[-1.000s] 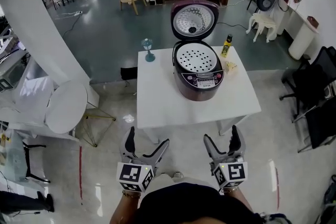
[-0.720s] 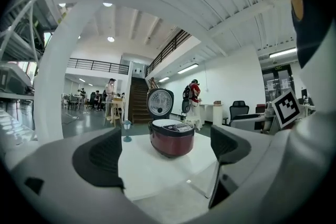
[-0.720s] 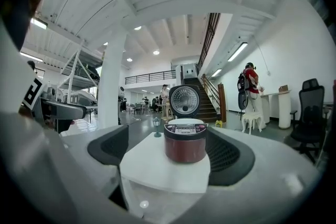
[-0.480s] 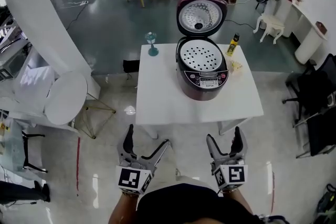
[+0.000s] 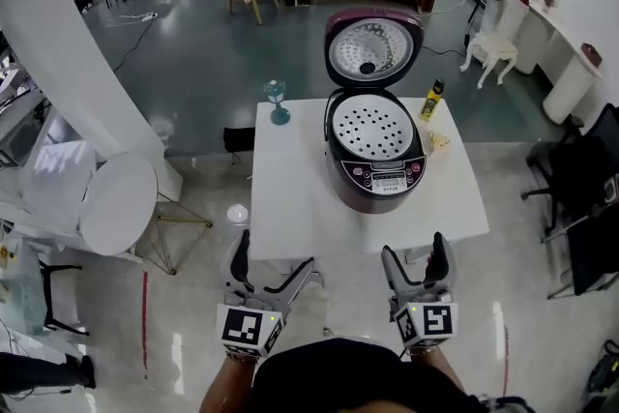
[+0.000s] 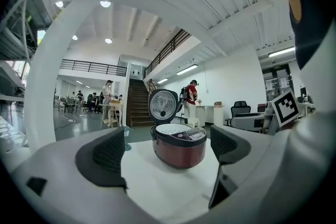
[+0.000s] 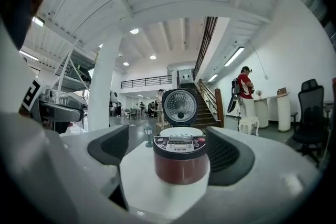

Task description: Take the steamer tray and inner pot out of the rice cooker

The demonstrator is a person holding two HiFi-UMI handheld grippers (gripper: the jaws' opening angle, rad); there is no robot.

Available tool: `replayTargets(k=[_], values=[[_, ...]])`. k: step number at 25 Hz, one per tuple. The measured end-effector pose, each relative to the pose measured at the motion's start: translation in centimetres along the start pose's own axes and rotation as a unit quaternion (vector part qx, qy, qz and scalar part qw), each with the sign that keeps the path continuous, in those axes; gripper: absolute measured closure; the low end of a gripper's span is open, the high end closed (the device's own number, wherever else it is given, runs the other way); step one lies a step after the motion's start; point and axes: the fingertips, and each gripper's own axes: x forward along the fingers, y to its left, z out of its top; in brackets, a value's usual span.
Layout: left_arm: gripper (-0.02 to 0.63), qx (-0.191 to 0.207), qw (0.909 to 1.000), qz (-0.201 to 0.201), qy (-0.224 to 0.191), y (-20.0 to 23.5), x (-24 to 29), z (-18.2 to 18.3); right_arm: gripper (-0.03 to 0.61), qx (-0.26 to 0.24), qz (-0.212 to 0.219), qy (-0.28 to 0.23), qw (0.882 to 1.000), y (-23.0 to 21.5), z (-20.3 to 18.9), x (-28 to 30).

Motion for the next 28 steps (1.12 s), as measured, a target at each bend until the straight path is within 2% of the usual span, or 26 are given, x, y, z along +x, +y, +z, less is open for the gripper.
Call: replayTargets(k=[4, 10, 13, 18, 22, 28], values=[[0.109, -0.001, 0.9994, -0.024, 0.025, 1.1, 3.5, -0.1, 0.127, -0.009, -0.012, 0.003, 1.0, -0.6, 0.8, 3.2], [0.109, 0.04, 0.9979, -0.039, 0.033, 2.5, 7.6, 1.3, 0.127, 0.012, -0.034, 0.006, 0.999, -2.1, 1.3, 7.2], [0.109, 0.031, 0.9974, -0.05, 0.043, 3.9, 9.7, 1.0, 0.127, 0.007, -0.046, 0.008, 0.999, -2.7, 1.5, 9.2], [0.109, 0.017, 0.9936, -0.09, 0.066, 5.2, 13.5, 0.4, 0.127, 0.009, -0.069, 0.016, 0.997, -3.9, 1.2, 12.3], [0.109, 0.033, 0.9915, -0.091, 0.087, 6.2, 15.9, -0.7, 0.127, 0.007, -0.089, 0.029, 0.996, -5.0, 0.5, 14.2], [0.109, 0.025, 0.9891, -0.101, 0.104, 7.4, 18.5, -1.2, 0.127, -0.001, -0.112, 0.028, 0.993, -6.9, 0.2, 16.2]])
